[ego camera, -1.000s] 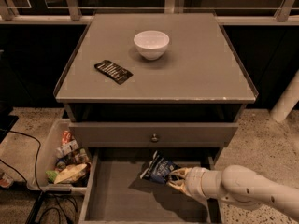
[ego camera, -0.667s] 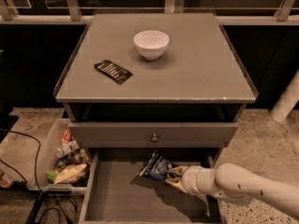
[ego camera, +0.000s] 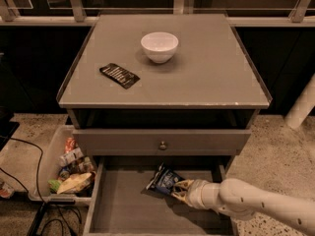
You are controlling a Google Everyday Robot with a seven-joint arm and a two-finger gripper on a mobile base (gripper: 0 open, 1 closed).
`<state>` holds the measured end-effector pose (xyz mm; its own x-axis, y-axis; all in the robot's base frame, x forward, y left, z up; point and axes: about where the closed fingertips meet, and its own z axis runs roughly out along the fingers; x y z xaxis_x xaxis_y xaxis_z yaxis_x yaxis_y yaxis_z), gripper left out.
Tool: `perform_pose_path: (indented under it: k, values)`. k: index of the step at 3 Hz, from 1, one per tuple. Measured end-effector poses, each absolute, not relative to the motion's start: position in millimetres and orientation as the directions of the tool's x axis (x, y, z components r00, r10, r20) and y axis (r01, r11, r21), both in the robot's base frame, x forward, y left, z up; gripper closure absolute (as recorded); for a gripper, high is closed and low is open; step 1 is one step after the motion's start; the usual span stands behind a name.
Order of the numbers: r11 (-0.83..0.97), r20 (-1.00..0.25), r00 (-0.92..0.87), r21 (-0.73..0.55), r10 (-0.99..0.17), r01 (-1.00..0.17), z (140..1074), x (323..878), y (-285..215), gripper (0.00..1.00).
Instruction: Place blue chip bag into middle drawer
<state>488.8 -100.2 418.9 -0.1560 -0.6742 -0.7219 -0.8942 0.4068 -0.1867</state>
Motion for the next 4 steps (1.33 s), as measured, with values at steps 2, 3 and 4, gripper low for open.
perform_pose_path:
  k: [2, 3, 4]
  values:
    - [0.411, -0.699, -0.163, -0.202, -0.696, -0.889, 376, 490, -96, 1.0]
    - [0.412, -0.699, -0.163, -0.202, -0.696, -0.888, 376, 490, -95, 0.81]
    - [0.412, -0.699, -0.163, -0.202, -0.696, -0.888, 376, 490, -95, 0.59]
